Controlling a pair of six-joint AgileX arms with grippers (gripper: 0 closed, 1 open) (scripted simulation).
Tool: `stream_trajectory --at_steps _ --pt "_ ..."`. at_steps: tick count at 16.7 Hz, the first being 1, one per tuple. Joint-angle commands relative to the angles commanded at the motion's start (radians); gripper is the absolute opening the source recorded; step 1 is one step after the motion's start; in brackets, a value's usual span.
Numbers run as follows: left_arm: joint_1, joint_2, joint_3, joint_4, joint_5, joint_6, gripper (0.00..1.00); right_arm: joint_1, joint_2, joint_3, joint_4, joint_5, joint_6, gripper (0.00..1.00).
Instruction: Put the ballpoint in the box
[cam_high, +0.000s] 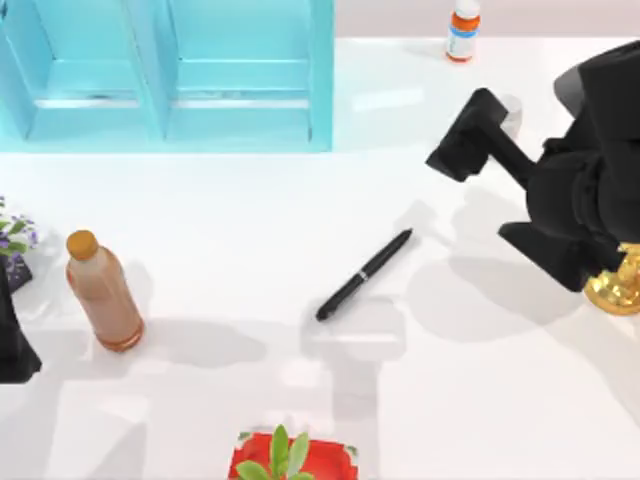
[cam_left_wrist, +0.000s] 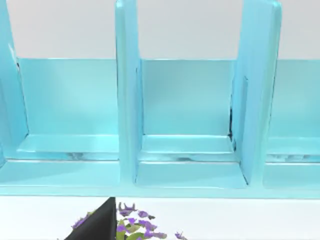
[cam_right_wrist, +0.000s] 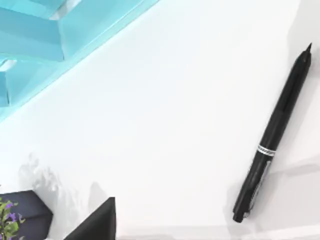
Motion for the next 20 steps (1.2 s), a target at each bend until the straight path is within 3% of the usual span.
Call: stream_trajectory --at_steps 8,15,20 --pt "0.0 0.0 0.0 0.0 0.0 0.0 1.0 0.026 0.477 0.281 -0.135 -0.031 0.261 1.0" --pt "0.0 0.0 0.0 0.0 0.0 0.0 1.0 0.024 0.5 0.29 -0.14 -0.031 0.274 1.0" --pt "0.0 0.0 0.0 0.0 0.0 0.0 1.0 0.039 0.648 0.333 -0.035 -0.023 0.29 1.0"
